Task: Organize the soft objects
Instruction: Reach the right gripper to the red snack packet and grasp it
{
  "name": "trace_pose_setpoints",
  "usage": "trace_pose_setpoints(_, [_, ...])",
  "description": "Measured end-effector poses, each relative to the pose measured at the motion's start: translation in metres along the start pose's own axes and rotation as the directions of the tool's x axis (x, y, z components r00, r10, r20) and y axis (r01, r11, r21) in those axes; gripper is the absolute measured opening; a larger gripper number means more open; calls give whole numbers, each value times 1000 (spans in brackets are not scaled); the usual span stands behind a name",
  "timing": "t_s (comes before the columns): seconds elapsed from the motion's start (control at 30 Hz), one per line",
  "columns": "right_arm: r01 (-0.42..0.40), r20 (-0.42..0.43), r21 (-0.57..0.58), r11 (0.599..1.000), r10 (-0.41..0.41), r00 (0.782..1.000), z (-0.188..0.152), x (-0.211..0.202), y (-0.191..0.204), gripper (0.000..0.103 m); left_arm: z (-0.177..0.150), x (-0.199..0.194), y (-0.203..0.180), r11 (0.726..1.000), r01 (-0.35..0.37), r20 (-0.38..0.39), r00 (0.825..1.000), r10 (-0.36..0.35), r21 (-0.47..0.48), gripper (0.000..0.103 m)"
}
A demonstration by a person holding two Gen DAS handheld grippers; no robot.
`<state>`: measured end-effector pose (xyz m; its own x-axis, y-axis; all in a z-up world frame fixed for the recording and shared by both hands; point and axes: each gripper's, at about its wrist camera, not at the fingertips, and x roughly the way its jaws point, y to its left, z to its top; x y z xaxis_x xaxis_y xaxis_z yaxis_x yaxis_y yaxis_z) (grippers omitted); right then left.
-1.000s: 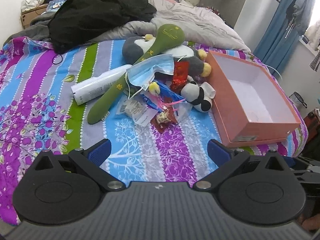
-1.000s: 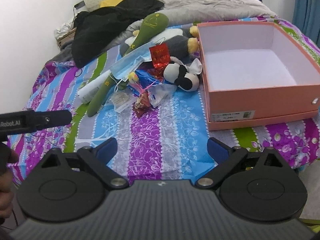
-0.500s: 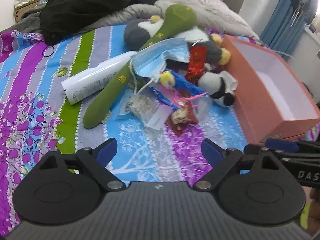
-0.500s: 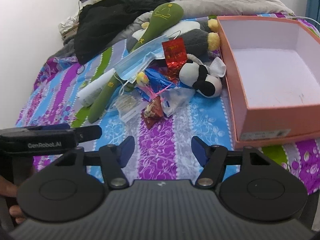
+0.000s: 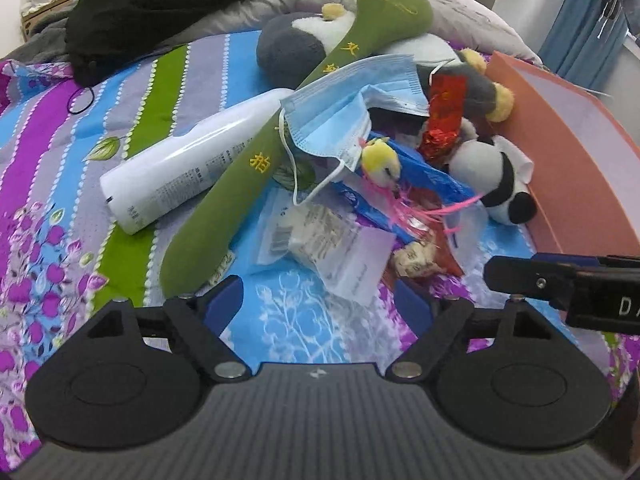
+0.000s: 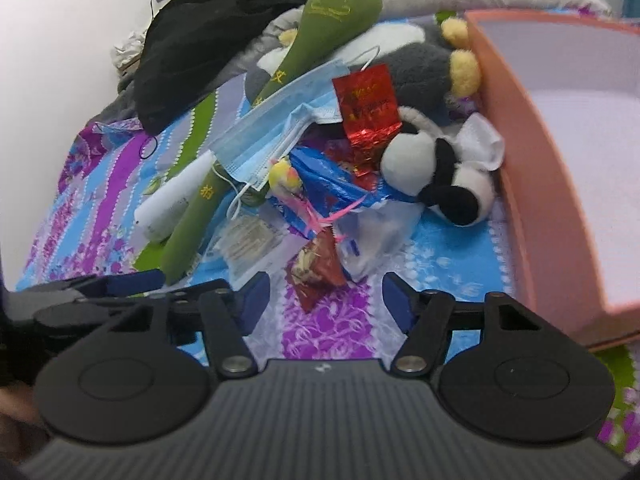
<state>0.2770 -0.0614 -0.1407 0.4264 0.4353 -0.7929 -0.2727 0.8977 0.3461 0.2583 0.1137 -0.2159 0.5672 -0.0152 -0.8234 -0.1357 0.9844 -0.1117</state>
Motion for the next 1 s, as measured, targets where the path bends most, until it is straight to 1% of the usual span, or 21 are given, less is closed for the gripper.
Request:
trace_pose_setpoints(0.03, [-2, -9, 13, 1000, 2, 1000, 2, 5, -2, 65, 2, 3, 1, 1000, 1, 2, 1000, -1, 1, 84])
trace_pose_setpoints(0.1, [-20, -19, 43, 999, 20, 1000, 5, 14, -6, 62, 6, 9, 5, 1000, 11, 1, 1000, -11, -2, 81])
trace_pose_setpoints(0.27, [-48, -63, 101, 994, 54, 997, 8, 36, -15, 57, 15, 21, 8, 1000, 15, 12, 1000, -15, 27, 79])
trace_pose_setpoints(0.33, [-64, -84, 129, 990, 76, 994, 8, 45, -18, 57, 17, 28, 8, 999, 12, 8, 1000, -12, 40, 78])
trace_pose_setpoints(0.4, [-93, -98, 173, 981, 111, 989, 8, 53, -23, 56, 19, 37, 7, 999, 11, -7, 1000, -11, 46, 72])
trace_pose_setpoints(0.47, [-114, -104, 207, 972, 138, 985, 7, 59, -26, 56, 20, 44, 7, 999, 19, -18, 1000, -18, 50, 69])
trace_pose_setpoints(0.53, [-125, -116, 242, 962, 156, 981, 7, 65, -30, 54, 20, 50, 6, 998, 19, -22, 1000, -17, 54, 67])
trace_pose_setpoints(0.63, [-131, -132, 264, 956, 171, 976, 5, 72, -32, 41, 20, 58, 6, 999, 8, -32, 999, -7, 48, 53])
trace_pose_setpoints(0.67, [-133, -135, 268, 954, 173, 976, 5, 72, -32, 35, 19, 58, 6, 999, 12, -34, 999, -10, 43, 49])
trace_pose_setpoints(0.73, [-142, -130, 268, 953, 182, 975, 5, 71, -32, 32, 19, 57, 6, 999, 14, -26, 1000, -13, 35, 41])
trace_pose_setpoints(0.8, [-141, -122, 252, 957, 176, 977, 4, 66, -31, 31, 19, 54, 4, 999, 1, -19, 1000, 0, 32, 30])
trace_pose_setpoints(0.83, [-138, -120, 243, 960, 171, 978, 3, 64, -31, 30, 18, 52, 4, 1000, -4, -17, 1000, 4, 26, 28])
trace_pose_setpoints(0.9, [-138, -114, 233, 963, 168, 979, 2, 59, -31, 24, 16, 47, 4, 1000, -2, -13, 1000, 2, 10, 21])
trace_pose_setpoints(1.0, [-136, -105, 222, 966, 162, 981, 0, 50, -30, 24, 12, 39, 4, 1000, -7, -10, 1000, 7, -5, 17])
